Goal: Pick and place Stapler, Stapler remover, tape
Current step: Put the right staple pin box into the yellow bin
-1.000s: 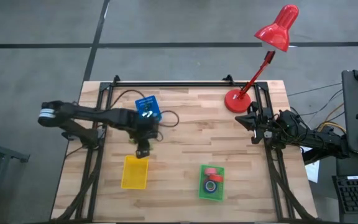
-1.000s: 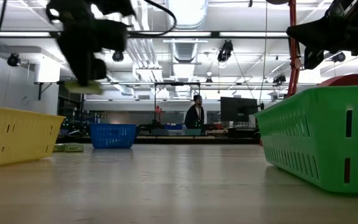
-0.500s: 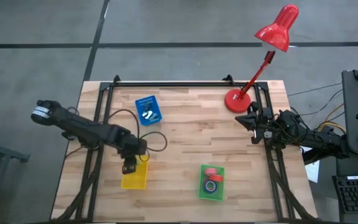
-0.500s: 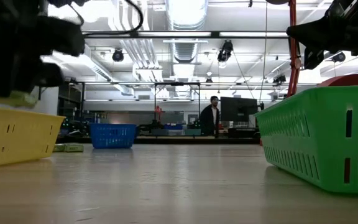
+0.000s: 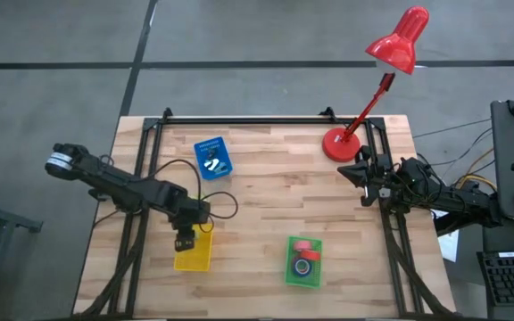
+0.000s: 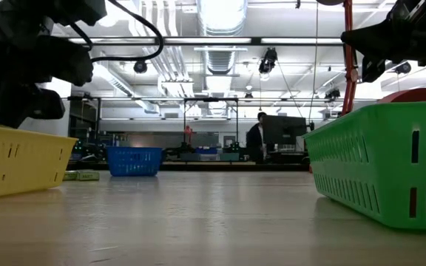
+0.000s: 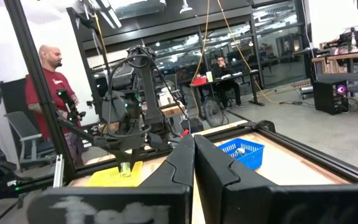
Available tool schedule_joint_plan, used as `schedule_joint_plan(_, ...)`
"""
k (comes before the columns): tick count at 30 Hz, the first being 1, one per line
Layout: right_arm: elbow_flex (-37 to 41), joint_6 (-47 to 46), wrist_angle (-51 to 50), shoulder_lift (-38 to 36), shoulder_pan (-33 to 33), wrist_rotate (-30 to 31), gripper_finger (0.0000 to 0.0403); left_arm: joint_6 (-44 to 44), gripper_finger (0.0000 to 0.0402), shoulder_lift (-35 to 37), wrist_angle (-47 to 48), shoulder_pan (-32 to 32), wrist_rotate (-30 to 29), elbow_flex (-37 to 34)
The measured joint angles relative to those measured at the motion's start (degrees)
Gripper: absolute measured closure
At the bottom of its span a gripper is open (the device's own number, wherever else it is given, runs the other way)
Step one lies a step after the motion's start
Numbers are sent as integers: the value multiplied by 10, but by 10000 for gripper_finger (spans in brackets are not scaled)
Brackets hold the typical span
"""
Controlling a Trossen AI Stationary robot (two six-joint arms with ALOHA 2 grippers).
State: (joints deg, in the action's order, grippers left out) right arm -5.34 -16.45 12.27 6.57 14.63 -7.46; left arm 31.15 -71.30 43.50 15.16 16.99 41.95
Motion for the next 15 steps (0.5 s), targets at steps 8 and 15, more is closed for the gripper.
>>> schedule_joint_plan(8, 0, 0, 0, 0, 0, 0, 394, 4, 262, 1, -14, 0, -4, 4)
schedule_joint_plan(15, 0, 0, 0, 0, 0, 0, 394, 11, 205, 2, -15, 0, -12, 4)
